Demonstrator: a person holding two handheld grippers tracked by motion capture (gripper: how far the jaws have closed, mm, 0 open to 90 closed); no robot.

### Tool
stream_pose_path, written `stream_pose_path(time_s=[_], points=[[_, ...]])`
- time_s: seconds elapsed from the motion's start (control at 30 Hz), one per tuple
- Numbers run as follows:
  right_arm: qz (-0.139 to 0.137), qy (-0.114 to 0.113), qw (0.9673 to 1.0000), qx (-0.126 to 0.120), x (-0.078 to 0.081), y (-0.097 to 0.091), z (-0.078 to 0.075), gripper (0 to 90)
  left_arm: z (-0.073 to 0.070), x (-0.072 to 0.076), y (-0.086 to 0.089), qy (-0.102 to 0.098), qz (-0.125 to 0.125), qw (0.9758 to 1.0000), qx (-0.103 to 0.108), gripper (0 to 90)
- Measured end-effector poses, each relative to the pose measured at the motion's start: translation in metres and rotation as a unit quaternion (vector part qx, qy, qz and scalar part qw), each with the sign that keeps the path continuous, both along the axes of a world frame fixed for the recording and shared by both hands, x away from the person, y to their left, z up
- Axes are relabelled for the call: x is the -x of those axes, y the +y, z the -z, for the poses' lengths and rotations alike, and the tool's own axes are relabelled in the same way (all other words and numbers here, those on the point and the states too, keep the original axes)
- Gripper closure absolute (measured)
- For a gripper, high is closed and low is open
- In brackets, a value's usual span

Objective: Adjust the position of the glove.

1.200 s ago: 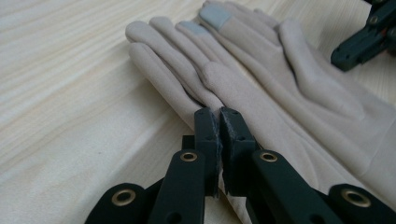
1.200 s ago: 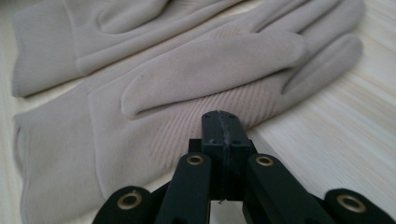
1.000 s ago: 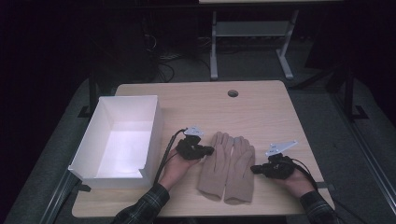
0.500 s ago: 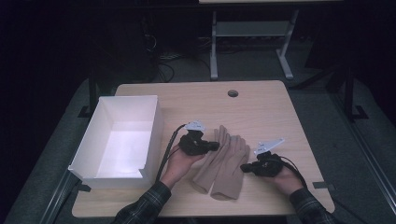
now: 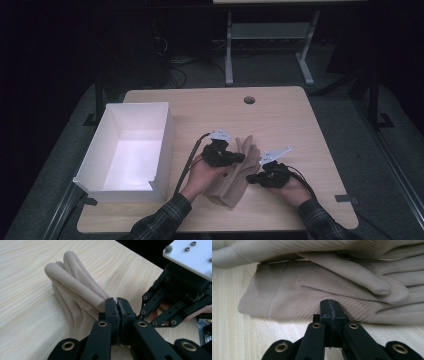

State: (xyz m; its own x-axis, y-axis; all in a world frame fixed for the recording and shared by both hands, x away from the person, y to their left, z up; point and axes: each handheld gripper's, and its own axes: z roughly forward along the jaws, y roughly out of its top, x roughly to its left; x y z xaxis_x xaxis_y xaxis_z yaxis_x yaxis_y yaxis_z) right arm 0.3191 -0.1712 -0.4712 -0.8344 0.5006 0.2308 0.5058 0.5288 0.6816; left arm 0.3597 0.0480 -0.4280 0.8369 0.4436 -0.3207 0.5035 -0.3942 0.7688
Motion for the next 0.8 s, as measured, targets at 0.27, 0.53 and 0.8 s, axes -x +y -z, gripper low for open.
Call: stream_pose_path(time_s=[0.27,0.53,0.8], points=[[0.003,0.001,1.0,0.003,0.002,0.0,0.0,89.9,0.014,0.004,-0.019,0.01,0.027,0.9995,-0.014,87.4],[0.017,-0.012,0.9998,0.004,0.004,-0.021,-0.008,85.2,0.008,0.006,-0.015,0.008,0.035,0.9994,-0.001,83.1],[0.126,-0.048,0.9908,0.014,-0.004,-0.074,-0.016,58.4,0.022,0.023,-0.027,0.017,0.057,0.9977,-0.031,89.4]])
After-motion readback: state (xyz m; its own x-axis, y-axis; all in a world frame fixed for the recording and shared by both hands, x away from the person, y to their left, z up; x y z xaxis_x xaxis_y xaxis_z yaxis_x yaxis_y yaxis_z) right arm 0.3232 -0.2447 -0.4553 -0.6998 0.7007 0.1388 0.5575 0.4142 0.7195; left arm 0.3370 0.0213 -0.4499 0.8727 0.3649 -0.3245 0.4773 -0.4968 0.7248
